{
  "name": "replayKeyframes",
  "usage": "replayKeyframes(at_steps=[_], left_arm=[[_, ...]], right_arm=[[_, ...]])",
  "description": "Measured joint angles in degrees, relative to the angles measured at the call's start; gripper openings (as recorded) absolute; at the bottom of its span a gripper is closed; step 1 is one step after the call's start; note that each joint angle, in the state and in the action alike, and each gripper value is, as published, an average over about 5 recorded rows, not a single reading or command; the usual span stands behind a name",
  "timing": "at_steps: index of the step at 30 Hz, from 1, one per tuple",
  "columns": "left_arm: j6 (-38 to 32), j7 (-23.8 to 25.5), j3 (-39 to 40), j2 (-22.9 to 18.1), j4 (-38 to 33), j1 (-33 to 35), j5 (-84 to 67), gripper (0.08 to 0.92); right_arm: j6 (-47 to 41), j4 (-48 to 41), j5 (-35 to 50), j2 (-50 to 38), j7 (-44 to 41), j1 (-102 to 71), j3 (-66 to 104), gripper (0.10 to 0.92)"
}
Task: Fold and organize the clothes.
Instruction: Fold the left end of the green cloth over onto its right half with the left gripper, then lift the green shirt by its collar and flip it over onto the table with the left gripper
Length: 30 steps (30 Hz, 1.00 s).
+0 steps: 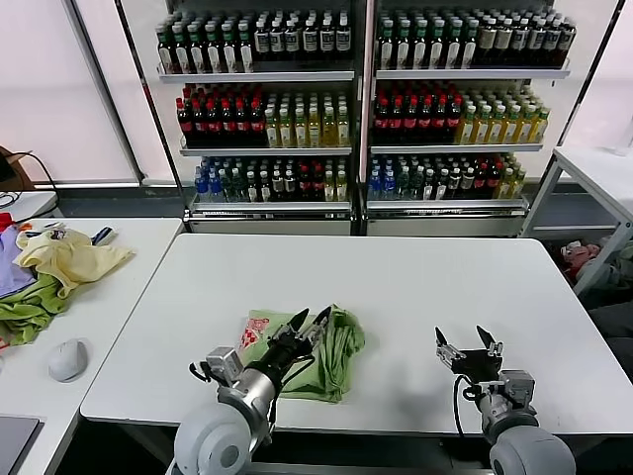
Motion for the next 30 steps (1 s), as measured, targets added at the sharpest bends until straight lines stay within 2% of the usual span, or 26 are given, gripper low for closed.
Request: replayKeyframes(at_steps=[5, 9, 16, 20, 30], left_arm=[[-1.4, 0.4, -2.7, 1.7, -1.0, 2.0, 1.2, 0.715], [-2.9, -0.7, -4.2, 3.0, 1.6, 2.1, 5.8, 0.805], [-3.5, -3.9, -4.4, 3.3, 9.6, 0.9, 15.3, 0.823], [-3.0, -5.2, -3.8, 3.1, 13.3, 0.7, 19.1, 0.764], [-1.2, -6.1, -3.3, 3.4, 15.3, 1.3, 20.4, 0.473]], right_arm=[[0.0, -0.3, -0.2, 0.2, 0.0, 0.0, -0.2, 0.823], [0.1, -0.5, -0.5, 0.6, 0.0, 0.0, -0.4, 0.823], [0.1, -0.4, -0.8, 0.8, 0.0, -0.3, -0.4, 0.823], [0.1, -0.1, -0.8, 0.7, 0.0, -0.5, -0.1, 0.823], [-0.2, 0.7, -0.8, 0.6, 0.1, -0.5, 0.2, 0.823]])
